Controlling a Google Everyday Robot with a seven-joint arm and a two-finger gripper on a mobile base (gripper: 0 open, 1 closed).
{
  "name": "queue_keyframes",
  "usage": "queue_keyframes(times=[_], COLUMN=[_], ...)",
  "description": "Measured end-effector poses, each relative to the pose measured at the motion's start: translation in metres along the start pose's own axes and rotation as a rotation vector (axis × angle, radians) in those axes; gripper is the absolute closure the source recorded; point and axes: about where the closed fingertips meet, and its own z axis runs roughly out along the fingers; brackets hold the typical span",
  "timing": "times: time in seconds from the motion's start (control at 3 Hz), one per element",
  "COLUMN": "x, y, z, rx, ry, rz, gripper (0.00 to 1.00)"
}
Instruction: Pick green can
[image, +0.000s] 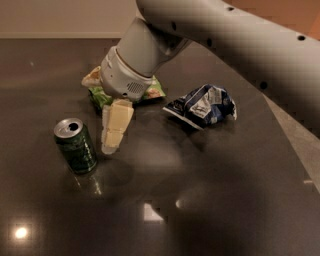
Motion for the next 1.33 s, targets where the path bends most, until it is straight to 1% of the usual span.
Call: queue_keyframes(times=[0.33, 0.67, 1.0, 1.33], x=[-0.009, -0.015, -0.017, -0.018], y=[0.009, 0.013, 0.014, 0.014], z=[0.019, 0.032, 0.042, 0.048], rx=[-0.059, -0.099, -0.121, -0.145], ry=[0.002, -0.008, -0.006, -0.014], rz=[-0.052, -0.072, -0.083, -0.083], gripper=[0.00, 0.00, 0.00, 0.19])
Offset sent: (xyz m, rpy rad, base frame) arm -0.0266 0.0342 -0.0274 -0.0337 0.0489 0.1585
